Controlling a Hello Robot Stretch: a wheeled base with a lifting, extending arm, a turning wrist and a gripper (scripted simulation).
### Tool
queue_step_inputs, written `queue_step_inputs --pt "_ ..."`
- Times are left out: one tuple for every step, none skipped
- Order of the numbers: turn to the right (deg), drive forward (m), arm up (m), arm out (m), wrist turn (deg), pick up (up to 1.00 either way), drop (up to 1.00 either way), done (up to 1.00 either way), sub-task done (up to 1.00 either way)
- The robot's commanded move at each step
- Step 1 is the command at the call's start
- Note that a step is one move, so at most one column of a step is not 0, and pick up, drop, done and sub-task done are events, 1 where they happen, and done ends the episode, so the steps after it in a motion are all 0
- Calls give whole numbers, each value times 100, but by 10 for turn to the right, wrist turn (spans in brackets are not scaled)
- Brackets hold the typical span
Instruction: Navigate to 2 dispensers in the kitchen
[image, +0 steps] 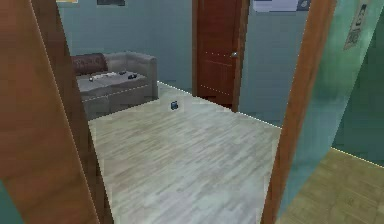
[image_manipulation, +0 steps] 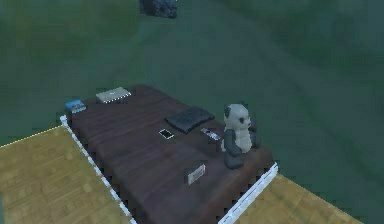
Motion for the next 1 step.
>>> queue_step_inputs --pt "-30 0 0 0 0 0 0 0 0"
